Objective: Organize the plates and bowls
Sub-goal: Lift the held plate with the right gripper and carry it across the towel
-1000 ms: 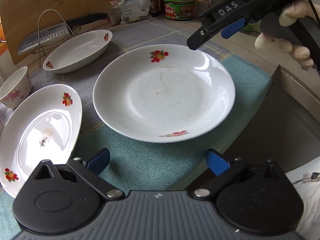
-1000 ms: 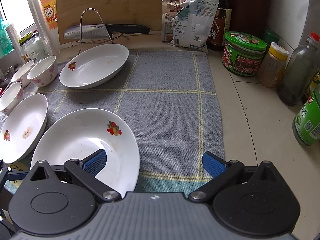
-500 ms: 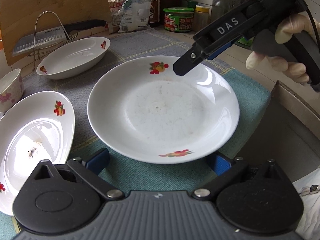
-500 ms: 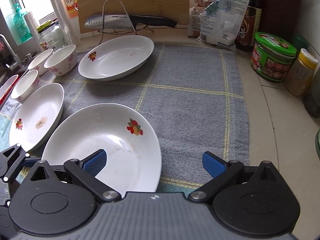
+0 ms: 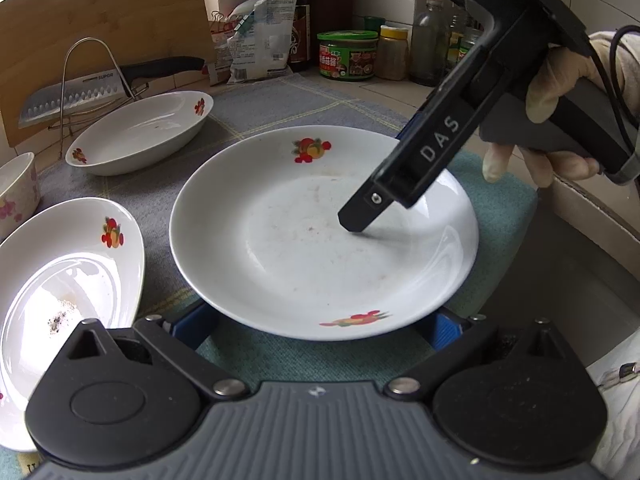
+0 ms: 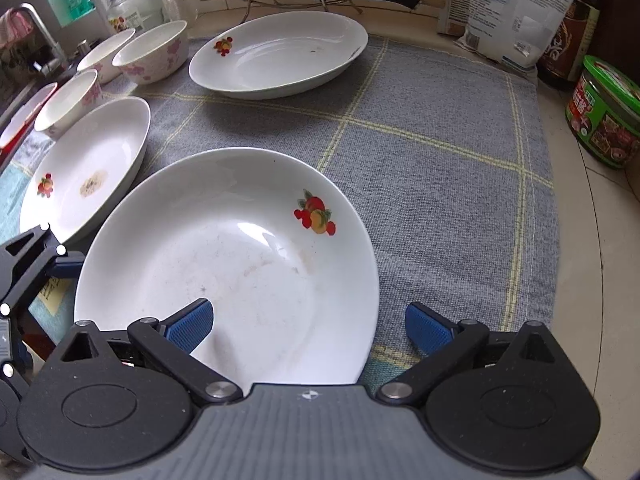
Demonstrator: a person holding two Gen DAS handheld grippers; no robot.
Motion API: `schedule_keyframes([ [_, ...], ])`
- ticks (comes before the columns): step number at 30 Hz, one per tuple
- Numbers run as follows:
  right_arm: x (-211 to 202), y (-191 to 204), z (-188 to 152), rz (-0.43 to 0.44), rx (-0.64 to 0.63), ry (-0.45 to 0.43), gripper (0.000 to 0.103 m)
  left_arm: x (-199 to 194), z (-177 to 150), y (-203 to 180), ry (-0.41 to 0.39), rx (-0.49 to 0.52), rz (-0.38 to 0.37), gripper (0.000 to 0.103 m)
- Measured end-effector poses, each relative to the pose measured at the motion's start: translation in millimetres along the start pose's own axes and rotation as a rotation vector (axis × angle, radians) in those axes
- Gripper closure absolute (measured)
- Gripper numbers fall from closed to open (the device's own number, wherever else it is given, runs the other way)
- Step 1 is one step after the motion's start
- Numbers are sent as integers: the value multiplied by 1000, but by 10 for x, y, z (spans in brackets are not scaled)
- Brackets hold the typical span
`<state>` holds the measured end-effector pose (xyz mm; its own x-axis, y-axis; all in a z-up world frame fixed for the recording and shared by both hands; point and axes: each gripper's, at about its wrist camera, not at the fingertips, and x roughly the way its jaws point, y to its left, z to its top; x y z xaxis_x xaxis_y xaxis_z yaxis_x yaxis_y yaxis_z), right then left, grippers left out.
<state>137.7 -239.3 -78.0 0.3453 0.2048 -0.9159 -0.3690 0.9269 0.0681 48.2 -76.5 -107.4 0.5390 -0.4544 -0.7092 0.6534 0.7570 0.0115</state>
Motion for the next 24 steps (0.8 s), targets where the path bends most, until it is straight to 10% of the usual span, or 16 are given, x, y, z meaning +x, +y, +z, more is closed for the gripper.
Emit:
schedule_keyframes([
  [9,-3,-32,18,28,-70,33,0,-12,-40,8,-34,17,-15,0],
  [24,51,-190,262,316,-130,69,0,-9,-49,3,-56,46,-33,0],
])
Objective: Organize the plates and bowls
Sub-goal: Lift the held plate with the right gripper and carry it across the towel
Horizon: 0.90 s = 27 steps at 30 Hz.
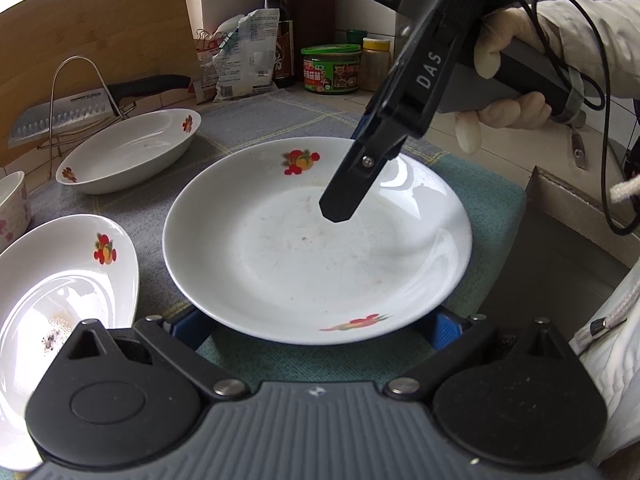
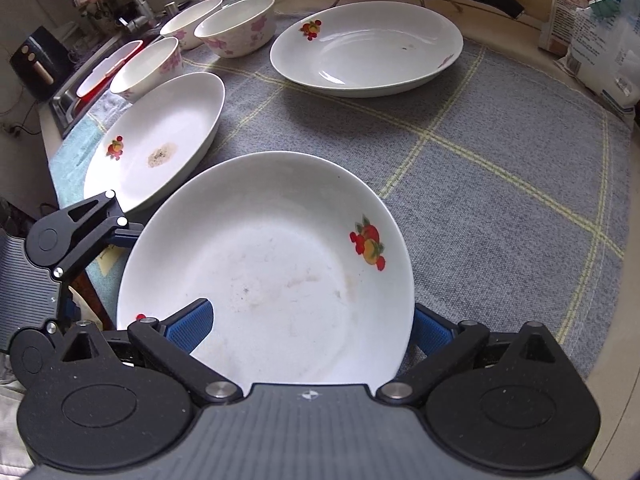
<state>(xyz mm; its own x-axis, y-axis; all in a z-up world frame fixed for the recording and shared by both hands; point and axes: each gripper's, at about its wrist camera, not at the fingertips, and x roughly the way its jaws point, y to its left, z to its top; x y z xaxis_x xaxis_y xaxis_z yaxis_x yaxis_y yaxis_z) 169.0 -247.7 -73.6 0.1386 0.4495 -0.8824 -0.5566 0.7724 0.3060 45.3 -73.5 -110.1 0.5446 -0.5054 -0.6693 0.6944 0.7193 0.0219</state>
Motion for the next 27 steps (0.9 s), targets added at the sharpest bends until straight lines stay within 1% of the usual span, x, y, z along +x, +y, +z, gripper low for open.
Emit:
schedule_keyframes([
  [6,17,-64,79,63,26,13,0,9,18,-2,6,3,-3,0],
  [15,14,-118,120,112,56,48,0,43,57,24,29,8,-14,0],
  [21,17,-98,132,102,61,72,0,63,89,16,49,11,-15,0],
  [27,20,-85,128,91,62,78,0,75,119,22,69,16,-14,0],
])
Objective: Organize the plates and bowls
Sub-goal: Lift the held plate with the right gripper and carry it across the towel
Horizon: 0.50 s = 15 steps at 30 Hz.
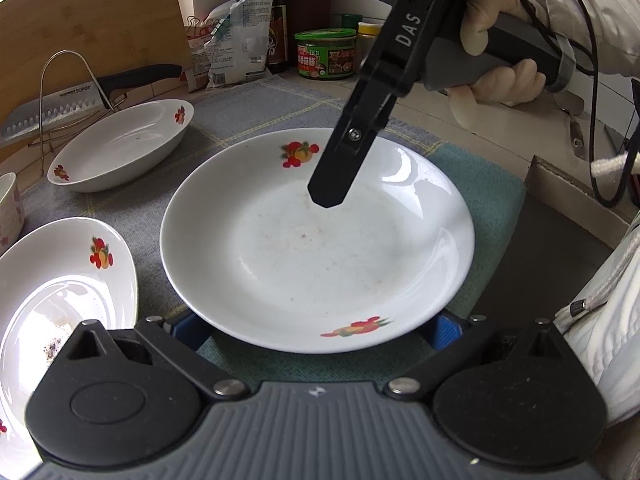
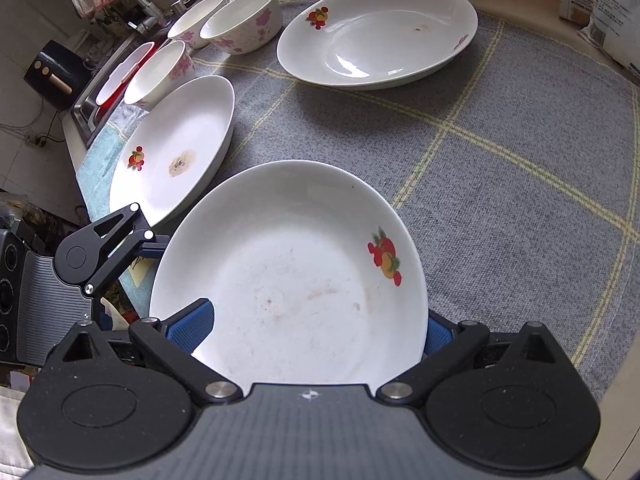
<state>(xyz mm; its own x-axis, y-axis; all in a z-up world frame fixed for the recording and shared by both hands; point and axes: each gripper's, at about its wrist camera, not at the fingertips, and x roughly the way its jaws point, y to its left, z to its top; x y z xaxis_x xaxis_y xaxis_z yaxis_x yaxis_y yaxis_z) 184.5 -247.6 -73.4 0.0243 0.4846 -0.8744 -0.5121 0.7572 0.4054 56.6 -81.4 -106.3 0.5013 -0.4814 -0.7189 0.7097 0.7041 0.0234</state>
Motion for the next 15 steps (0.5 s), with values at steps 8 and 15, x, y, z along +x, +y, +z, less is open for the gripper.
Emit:
schedule_keyframes([
  [8,-65,12,-30,-3,8,-9,0,-44,69,-31,19,28,7,1],
  [15,-214,-32,-46,-17,20,-52,0,-39,254,-29,22,32,-12,1],
])
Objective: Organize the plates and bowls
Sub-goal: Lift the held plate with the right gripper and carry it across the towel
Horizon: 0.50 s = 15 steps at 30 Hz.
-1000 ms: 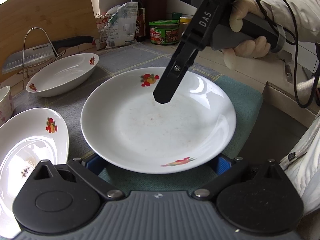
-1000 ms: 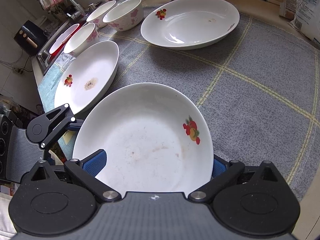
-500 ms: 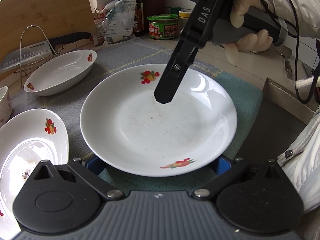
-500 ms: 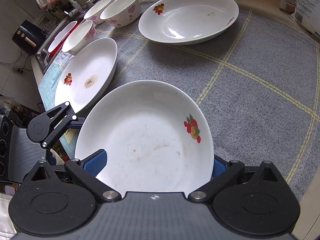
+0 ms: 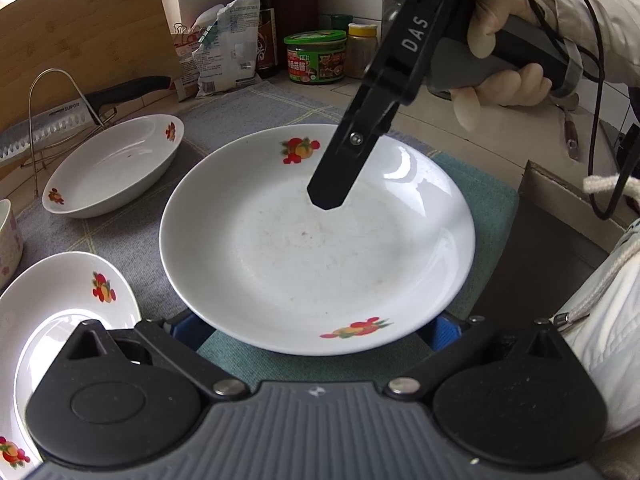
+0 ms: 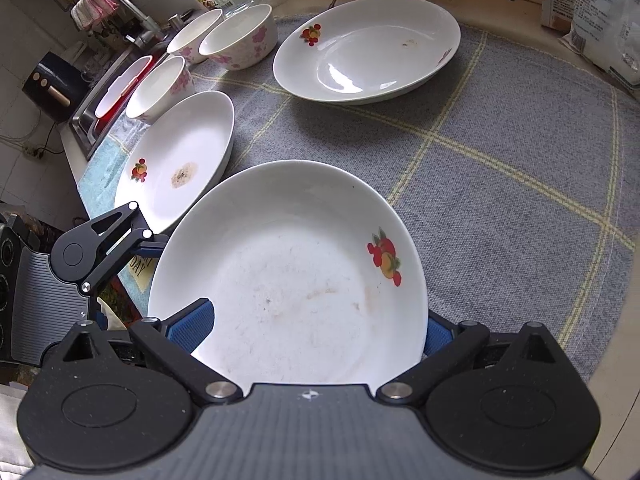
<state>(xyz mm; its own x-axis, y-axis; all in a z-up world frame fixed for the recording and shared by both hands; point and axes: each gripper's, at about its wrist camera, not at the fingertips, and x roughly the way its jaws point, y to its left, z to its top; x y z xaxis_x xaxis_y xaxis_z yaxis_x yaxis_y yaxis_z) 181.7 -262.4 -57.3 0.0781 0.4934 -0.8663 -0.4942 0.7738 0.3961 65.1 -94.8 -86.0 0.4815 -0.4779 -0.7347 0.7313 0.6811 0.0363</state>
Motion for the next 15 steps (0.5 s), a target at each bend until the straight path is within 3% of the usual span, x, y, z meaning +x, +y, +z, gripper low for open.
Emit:
schedule_keyframes([
  [15,-418,-598,37,-101,71,-115,0,479,618,5,-45,36,-45,1],
])
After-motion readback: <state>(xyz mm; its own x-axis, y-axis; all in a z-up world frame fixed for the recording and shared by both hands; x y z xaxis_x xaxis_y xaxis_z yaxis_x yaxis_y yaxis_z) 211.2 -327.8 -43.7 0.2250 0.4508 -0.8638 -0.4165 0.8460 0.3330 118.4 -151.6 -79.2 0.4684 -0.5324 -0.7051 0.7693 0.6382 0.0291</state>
